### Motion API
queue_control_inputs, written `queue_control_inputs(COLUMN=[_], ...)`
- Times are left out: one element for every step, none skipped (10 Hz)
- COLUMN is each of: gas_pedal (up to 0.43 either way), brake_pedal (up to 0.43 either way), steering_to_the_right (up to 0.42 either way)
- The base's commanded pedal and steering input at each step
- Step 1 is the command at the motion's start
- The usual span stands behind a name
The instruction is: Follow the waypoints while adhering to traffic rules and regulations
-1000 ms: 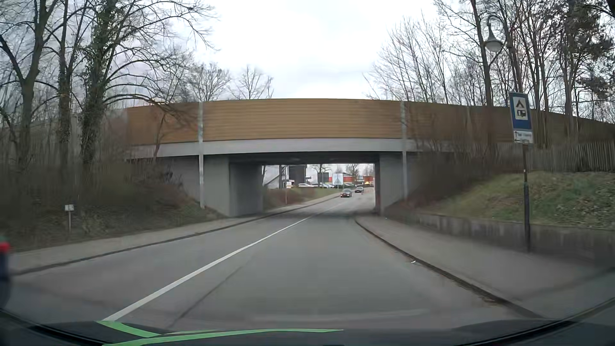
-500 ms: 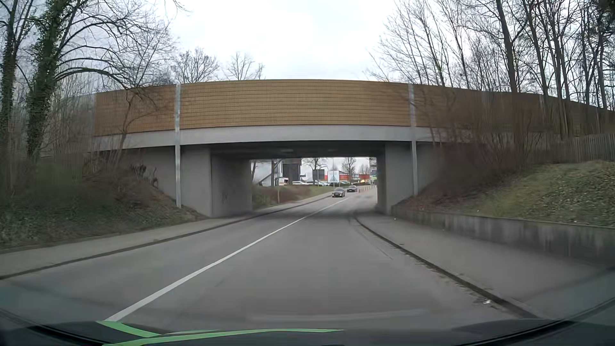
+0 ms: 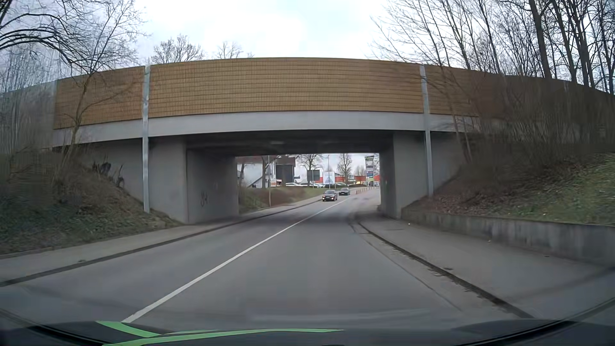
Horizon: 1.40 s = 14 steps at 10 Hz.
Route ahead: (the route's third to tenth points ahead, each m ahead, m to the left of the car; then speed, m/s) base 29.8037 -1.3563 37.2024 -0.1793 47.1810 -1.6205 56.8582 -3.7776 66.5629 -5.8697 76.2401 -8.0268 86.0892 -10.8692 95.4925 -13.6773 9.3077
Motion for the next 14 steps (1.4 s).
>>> queue_control_inputs(gas_pedal=[0.110,0.110,0.110,0.110,0.110,0.110,0.110,0.110,0.110,0.110,0.110,0.110,0.098,0.098], brake_pedal=[0.000,0.000,0.000,0.000,0.000,0.000,0.000,0.000,0.000,0.000,0.000,0.000,0.000,0.000], steering_to_the_right=[0.013,0.013,0.014,0.014,0.016,0.020,0.022,0.022,0.022,0.021,0.021,0.021,0.021,0.019])
